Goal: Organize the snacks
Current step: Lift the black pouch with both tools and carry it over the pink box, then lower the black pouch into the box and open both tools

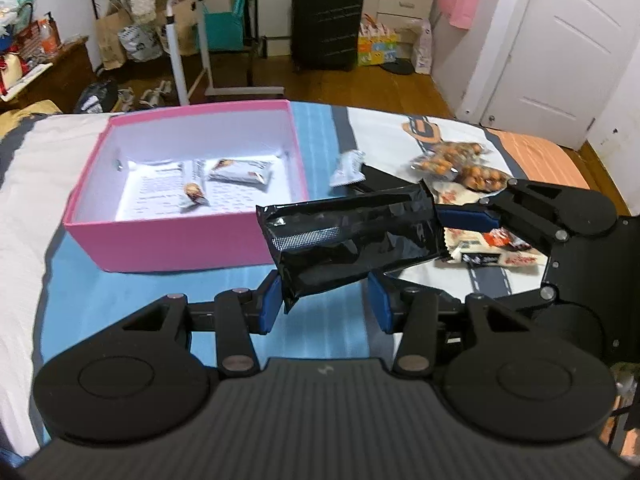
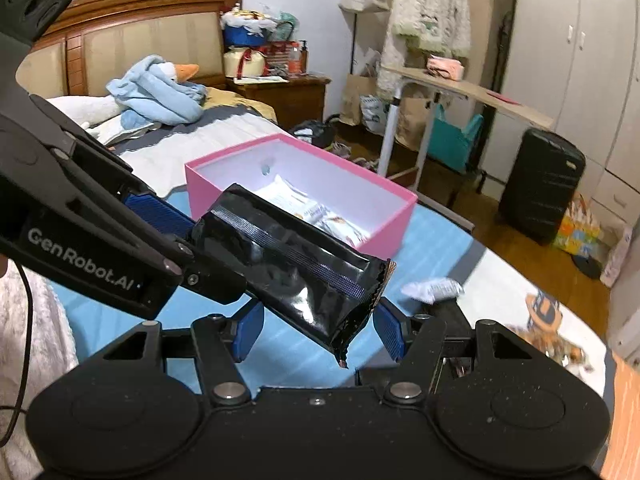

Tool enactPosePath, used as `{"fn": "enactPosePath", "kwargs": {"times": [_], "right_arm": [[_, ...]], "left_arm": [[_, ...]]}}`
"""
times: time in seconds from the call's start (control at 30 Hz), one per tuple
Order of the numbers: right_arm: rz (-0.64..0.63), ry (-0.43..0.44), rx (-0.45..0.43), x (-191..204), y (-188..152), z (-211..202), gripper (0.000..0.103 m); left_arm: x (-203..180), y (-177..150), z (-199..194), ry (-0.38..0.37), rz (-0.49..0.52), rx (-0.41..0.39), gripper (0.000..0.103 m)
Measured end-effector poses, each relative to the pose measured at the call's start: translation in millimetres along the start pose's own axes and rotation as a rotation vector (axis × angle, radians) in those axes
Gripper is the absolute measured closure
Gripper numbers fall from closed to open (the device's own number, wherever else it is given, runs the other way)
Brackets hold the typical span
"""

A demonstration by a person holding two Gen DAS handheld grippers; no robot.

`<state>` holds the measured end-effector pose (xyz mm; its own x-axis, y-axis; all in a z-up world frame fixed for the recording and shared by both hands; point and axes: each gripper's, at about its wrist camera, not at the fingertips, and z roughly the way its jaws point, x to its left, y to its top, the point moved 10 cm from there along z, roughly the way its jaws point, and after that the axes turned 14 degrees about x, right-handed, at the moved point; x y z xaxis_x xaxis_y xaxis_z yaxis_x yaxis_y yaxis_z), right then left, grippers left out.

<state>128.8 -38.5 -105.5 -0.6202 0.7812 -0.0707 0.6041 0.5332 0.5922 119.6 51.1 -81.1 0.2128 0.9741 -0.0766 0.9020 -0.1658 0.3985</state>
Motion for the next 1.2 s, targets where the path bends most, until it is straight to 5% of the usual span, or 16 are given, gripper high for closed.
{"fn": "enactPosePath", "kwargs": {"times": [0.27,0.67,0.9,1.2], "right_arm": [[-0.036,0.016,0.024,-2,31,32,0.037],[0.011,0.094,0.103,-27,96,98,0.037],[-0.073,0.084,0.258,-30,115,154,0.038],[-0.201,0.049,0.371,-20,118,197,0.038]], "left_arm": [[25,20,9,0.028,-0.014,0.008,0.058],[82,92,35,0.040,-0.079,0.033,0.058],[131,111,99,-0.070,-0.226,0.104,0.059],[156,108,151,-0.103,-0.329,0.184,0.059]]}}
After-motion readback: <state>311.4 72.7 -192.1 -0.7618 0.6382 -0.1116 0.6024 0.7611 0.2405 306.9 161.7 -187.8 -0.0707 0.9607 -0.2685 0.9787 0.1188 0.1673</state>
